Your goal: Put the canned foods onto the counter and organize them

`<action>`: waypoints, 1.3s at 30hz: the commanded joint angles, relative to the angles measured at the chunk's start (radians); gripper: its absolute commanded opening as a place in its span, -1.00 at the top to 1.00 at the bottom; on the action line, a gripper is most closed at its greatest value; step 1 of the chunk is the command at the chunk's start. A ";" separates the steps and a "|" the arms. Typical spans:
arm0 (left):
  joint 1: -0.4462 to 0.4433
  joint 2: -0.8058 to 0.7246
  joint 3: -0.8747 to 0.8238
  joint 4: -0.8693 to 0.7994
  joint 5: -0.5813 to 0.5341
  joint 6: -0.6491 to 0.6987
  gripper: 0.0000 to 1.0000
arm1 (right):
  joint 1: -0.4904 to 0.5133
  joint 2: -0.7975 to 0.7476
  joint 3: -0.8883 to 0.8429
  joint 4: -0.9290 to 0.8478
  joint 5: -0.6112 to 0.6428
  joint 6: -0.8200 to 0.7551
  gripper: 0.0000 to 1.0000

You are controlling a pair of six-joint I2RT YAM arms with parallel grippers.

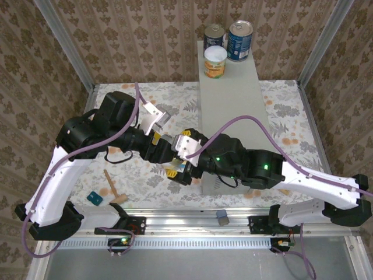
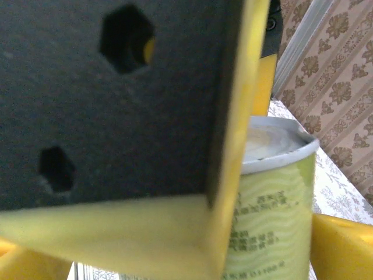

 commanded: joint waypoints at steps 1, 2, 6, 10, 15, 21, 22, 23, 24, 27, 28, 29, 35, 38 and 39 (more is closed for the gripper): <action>-0.009 -0.028 0.015 0.060 0.035 -0.017 -0.04 | 0.007 0.006 0.031 0.060 0.043 0.011 -0.96; -0.009 -0.031 0.013 0.064 0.038 -0.020 -0.04 | 0.007 0.008 0.030 0.064 0.048 0.010 -0.94; -0.009 -0.037 0.008 0.072 0.051 -0.023 -0.04 | 0.007 0.009 0.032 0.072 0.059 0.010 -0.78; -0.008 -0.039 0.012 0.077 0.059 -0.026 -0.05 | 0.007 0.010 0.033 0.073 0.059 0.012 -0.57; -0.008 -0.043 0.015 0.086 0.071 -0.031 -0.07 | 0.007 0.007 0.032 0.076 0.070 0.018 -0.46; -0.009 -0.045 0.018 0.103 0.091 -0.039 -0.08 | 0.007 0.006 0.037 0.076 0.064 0.018 -0.41; -0.008 -0.046 0.017 0.106 0.094 -0.041 -0.08 | 0.007 0.009 0.040 0.073 0.057 0.019 -0.47; -0.008 -0.046 0.019 0.109 0.098 -0.043 -0.08 | 0.007 0.013 0.043 0.070 0.056 0.020 -0.57; -0.008 -0.046 0.022 0.112 0.102 -0.044 -0.08 | 0.007 0.018 0.046 0.067 0.057 0.021 -0.70; -0.008 -0.046 0.032 0.111 0.107 -0.046 -0.08 | 0.007 0.025 0.047 0.070 0.065 0.022 -0.84; -0.007 -0.047 0.038 0.109 0.109 -0.046 -0.08 | 0.007 0.026 0.046 0.073 0.069 0.021 -0.86; -0.009 -0.048 0.041 0.110 0.109 -0.046 -0.09 | 0.007 0.027 0.046 0.074 0.073 0.020 -0.86; -0.006 -0.048 0.048 0.107 0.111 -0.046 -0.09 | 0.007 0.025 0.049 0.074 0.078 0.016 -0.57; -0.007 -0.048 0.057 0.107 0.114 -0.046 -0.09 | 0.005 0.026 0.053 0.074 0.080 0.017 -0.42; -0.008 -0.049 0.057 0.106 0.113 -0.044 -0.10 | 0.007 0.025 0.052 0.074 0.081 0.017 -0.40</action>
